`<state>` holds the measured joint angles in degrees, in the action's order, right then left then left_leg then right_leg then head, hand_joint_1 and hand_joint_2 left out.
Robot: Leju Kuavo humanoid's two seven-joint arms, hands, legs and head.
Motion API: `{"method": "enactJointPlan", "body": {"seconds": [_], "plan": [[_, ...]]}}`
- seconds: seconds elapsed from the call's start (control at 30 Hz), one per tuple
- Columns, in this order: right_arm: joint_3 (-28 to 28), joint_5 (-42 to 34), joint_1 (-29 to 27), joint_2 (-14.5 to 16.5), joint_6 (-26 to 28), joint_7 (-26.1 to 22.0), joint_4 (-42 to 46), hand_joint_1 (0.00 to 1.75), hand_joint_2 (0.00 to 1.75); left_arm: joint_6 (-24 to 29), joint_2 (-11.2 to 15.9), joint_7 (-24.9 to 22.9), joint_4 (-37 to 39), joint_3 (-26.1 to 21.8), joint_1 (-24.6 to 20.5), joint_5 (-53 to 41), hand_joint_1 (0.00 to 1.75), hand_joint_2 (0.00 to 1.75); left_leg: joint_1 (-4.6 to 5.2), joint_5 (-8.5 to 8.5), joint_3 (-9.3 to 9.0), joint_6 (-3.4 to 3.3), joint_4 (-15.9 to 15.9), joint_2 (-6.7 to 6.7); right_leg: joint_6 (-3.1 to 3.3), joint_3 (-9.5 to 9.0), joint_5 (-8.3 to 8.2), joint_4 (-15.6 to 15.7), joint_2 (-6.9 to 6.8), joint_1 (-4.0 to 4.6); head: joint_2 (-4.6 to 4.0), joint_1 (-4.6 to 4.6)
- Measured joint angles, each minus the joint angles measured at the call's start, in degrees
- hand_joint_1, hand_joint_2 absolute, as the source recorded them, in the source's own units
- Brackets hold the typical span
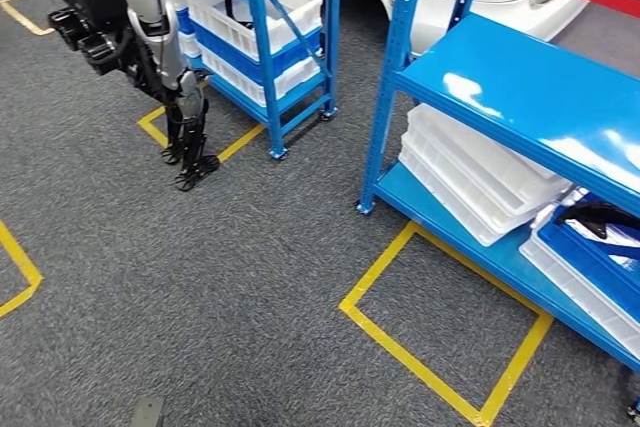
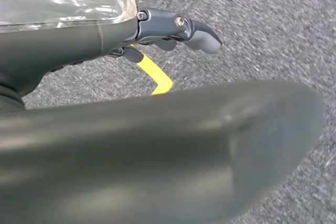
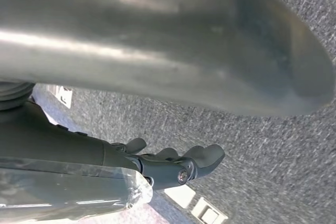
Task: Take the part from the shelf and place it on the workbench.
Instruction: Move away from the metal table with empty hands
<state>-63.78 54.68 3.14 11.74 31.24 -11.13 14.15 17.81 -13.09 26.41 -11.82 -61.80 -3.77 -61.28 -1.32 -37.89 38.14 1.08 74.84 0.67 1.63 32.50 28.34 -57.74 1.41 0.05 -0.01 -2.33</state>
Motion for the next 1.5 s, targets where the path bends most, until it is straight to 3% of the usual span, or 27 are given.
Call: {"method": "enactJointPlan", "body": {"seconds": [0.03,0.07,0.13,0.17,0.23,0.3,0.37,0.47,0.5,0.53,0.57,0.63,0.7,0.73,0.8,0.87,0.97,1.0,1.03,1.1,1.17,1.23,1.3,1.33,1.4,1.43,1.5], "plan": [[0.0,0.04,-0.03,0.01,-0.08,0.0,-0.02,0.0,0.0,0.0,0.0,0.01,0.0,-0.01,0.04,0.01,0.0,0.0,0.07,1.01,0.32,-0.14,-0.03,-0.11,0.03,-0.19,0.07,0.0,0.64,0.07,0.01,0.0],[0.01,0.07,-0.06,0.02,-0.16,-0.01,-0.04,0.0,0.0,0.0,0.0,0.03,0.0,-0.01,0.03,0.02,0.0,0.0,0.14,3.07,-0.45,-0.36,-2.44,-0.29,0.02,-0.44,0.17,-0.01,1.29,0.11,0.01,-0.01],[0.06,0.19,-0.07,0.11,-0.33,-0.02,-0.13,0.0,0.0,0.0,0.03,0.09,0.0,-0.04,0.0,0.05,0.0,0.0,0.17,7.61,-3.44,-0.92,-10.25,-2.02,-0.2,-0.79,0.45,-0.12,2.53,0.21,0.01,-0.03],[0.12,0.25,-0.03,0.17,-0.48,-0.02,-0.19,0.0,0.0,0.02,0.05,0.13,0.0,-0.08,-0.01,0.09,0.0,0.0,0.14,8.83,-4.65,-1.11,-13.32,-3.03,-0.42,-0.72,0.55,-0.24,3.12,0.21,0.01,-0.04],[0.27,0.32,-0.06,0.27,-0.93,0.16,-0.32,0.0,0.0,0.06,0.09,0.22,0.0,-0.16,-0.03,0.17,0.0,0.0,0.21,9.05,-5.44,-1.34,-15.51,-4.21,-1.05,-0.34,0.56,-0.36,4.07,0.08,0.01,-0.07],[0.38,0.32,-0.28,0.29,-1.3,0.59,-0.4,0.0,0.0,0.1,0.05,0.33,0.0,-0.21,-0.15,0.25,0.0,0.0,0.23,9.12,-5.67,-1.75,-16.04,-3.51,-1.78,-0.16,0.66,-0.34,4.51,-0.12,0.01,-0.06],[0.4,0.32,-0.34,0.39,-1.52,0.88,-0.48,0.0,0.0,0.11,-0.02,0.4,0.0,-0.25,-0.28,0.28,0.0,0.0,-0.02,9.29,-6.08,-2.33,-16.61,-2.42,-2.5,0.83,2.33,-2.63,2.68,-0.08,0.0,-0.26],[0.43,0.32,-0.04,0.46,-1.91,0.91,-0.54,0.0,0.0,0.14,-0.1,0.37,0.0,-0.32,-0.11,0.28,0.0,0.0,-0.08,9.07,-6.42,-2.67,-16.82,-0.34,-3.5,6.08,7.01,-12.97,-0.53,-0.41,0.0,-0.43],[0.43,0.33,-0.05,0.46,-2.02,0.92,-0.54,0.0,0.0,0.15,-0.11,0.33,0.0,-0.36,-0.06,0.28,0.0,0.0,-0.08,8.93,-6.51,-2.64,-16.82,0.33,-3.76,7.47,7.43,-15.39,-0.88,-0.6,0.0,-0.42],[0.43,0.36,-0.14,0.46,-2.11,0.94,-0.55,0.0,0.0,0.16,-0.11,0.29,0.0,-0.39,-0.06,0.29,0.0,0.0,-0.11,8.76,-6.67,-2.56,-16.82,0.93,-3.98,7.79,6.72,-15.7,-1.11,-0.77,0.0,-0.41],[0.42,0.4,-0.24,0.45,-2.17,0.96,-0.55,0.0,0.0,0.17,-0.11,0.27,0.0,-0.41,-0.08,0.3,0.0,0.0,-0.16,8.56,-6.93,-2.42,-16.81,1.47,-4.11,6.93,4.97,-13.68,-1.41,-0.91,0.0,-0.42],[0.43,0.61,-0.3,0.45,-2.26,0.98,-0.56,0.0,0.0,0.18,-0.14,0.26,0.0,-0.43,-0.1,0.36,0.0,0.0,-0.16,8.02,-7.64,-1.93,-16.84,2.51,-4.06,3.13,0.96,-5.72,-3.24,-0.77,0.0,-0.43],[0.44,0.87,-0.12,0.46,-2.38,1.01,-0.57,0.0,0.0,0.21,-0.15,0.26,0.0,-0.45,-0.1,0.46,0.0,0.0,0.07,7.52,-8.16,-1.25,-16.88,3.52,-3.24,0.91,-0.53,-0.79,-4.8,-0.28,0.01,-0.39],[0.45,0.98,-0.07,0.48,-2.44,1.07,-0.58,0.0,0.0,0.23,-0.15,0.25,0.0,-0.46,-0.12,0.5,0.0,0.0,0.18,7.37,-8.32,-0.92,-16.98,4.0,-2.74,0.84,-0.23,-0.42,-4.89,0.01,0.01,-0.37],[0.46,1.11,-0.16,0.49,-2.53,1.28,-0.6,0.0,0.0,0.24,-0.16,0.23,0.0,-0.48,-0.26,0.51,0.0,0.0,0.09,7.06,-8.78,-0.3,-17.19,4.67,-1.84,0.88,-0.31,-0.23,-3.7,-0.02,0.01,-0.33],[0.48,1.2,-0.23,0.5,-2.57,1.45,-0.6,0.0,0.0,0.24,-0.19,0.24,0.0,-0.49,-0.41,0.52,0.0,0.0,-0.1,5.33,-8.24,0.05,-15.14,3.2,-0.94,0.57,-0.46,0.17,-2.64,-0.25,0.01,-0.22],[0.61,1.31,-0.03,0.54,-2.64,1.49,-0.6,0.0,0.0,0.24,-0.2,0.22,0.0,-0.52,-0.21,0.53,0.0,0.0,-0.11,0.26,-3.15,0.09,-4.42,0.3,-0.1,0.35,-0.4,0.3,-0.76,-0.25,0.0,-0.03],[0.7,1.33,-0.03,0.56,-2.67,1.52,-0.6,0.0,0.0,0.24,-0.2,0.2,0.0,-0.55,-0.09,0.54,0.0,0.0,-0.08,-0.39,-1.5,0.07,-1.52,0.04,0.0,0.25,-0.34,0.28,0.04,-0.18,0.01,-0.03],[0.78,1.37,-0.08,0.57,-2.69,1.61,-0.6,0.0,0.0,0.24,-0.2,0.19,0.0,-0.57,-0.02,0.54,0.0,0.0,-0.05,0.15,-0.69,-0.02,-0.62,-0.12,0.01,0.11,-0.28,0.25,0.88,-0.12,0.0,-0.03],[0.9,1.42,-0.16,0.57,-2.78,1.79,-0.6,0.0,0.0,0.26,-0.2,0.19,0.0,-0.6,-0.03,0.54,0.0,0.0,-0.04,4.3,-2.06,-0.39,-5.36,-0.71,-0.12,-0.3,-0.05,0.14,2.59,-0.08,-0.01,-0.03],[0.93,1.43,-0.13,0.61,-2.92,1.91,-0.62,0.0,0.0,0.29,-0.19,0.18,0.0,-0.66,-0.02,0.54,0.0,0.0,-0.22,7.97,-4.83,-0.8,-12.61,-3.34,-0.47,-0.41,0.25,-0.14,4.08,-0.1,-0.01,-0.07],[0.95,1.43,-0.16,0.64,-3.05,1.9,-0.66,0.0,0.0,0.32,-0.17,0.11,0.0,-0.74,0.0,0.54,0.0,0.0,-0.23,8.67,-5.99,-0.99,-15.68,-5.36,-1.13,-0.02,0.31,-0.28,5.32,-0.3,-0.01,-0.04],[0.96,1.43,-0.42,0.61,-3.08,1.79,-0.67,0.0,0.0,0.34,-0.21,0.08,0.0,-0.78,-0.11,0.54,0.0,0.0,-0.16,8.7,-6.15,-1.28,-16.12,-4.69,-1.93,0.28,0.27,-0.19,6.28,-0.58,0.0,0.02],[0.96,1.43,-0.53,0.61,-3.08,1.75,-0.68,0.0,0.0,0.36,-0.25,0.09,0.0,-0.79,-0.2,0.54,0.0,0.0,-0.24,8.78,-6.32,-1.55,-16.36,-4.12,-2.28,0.39,0.55,-0.47,5.67,-0.55,0.0,-0.04],[0.97,1.45,-0.39,0.61,-3.08,1.75,-0.7,0.0,0.0,0.36,-0.32,0.1,0.0,-0.8,-0.24,0.52,0.0,0.0,-0.45,8.84,-6.73,-2.14,-16.83,-2.53,-2.94,2.06,2.72,-4.02,2.58,-0.46,0.01,-0.29],[0.97,1.52,-0.23,0.64,-3.08,1.75,-0.7,0.0,0.0,0.37,-0.32,0.1,0.0,-0.8,-0.16,0.51,0.0,0.0,-0.39,8.73,-6.89,-2.32,-16.89,-1.69,-3.26,3.79,4.43,-7.47,0.74,-0.43,0.01,-0.45],[0.99,1.75,-0.05,0.63,-3.1,1.85,-0.7,0.0,0.0,0.37,-0.32,0.09,0.0,-0.8,0.01,0.49,0.0,0.0,-0.32,8.44,-7.11,-2.44,-16.89,0.01,-3.81,7.58,7.0,-14.64,-0.81,-0.7,0.01,-0.52]]}}
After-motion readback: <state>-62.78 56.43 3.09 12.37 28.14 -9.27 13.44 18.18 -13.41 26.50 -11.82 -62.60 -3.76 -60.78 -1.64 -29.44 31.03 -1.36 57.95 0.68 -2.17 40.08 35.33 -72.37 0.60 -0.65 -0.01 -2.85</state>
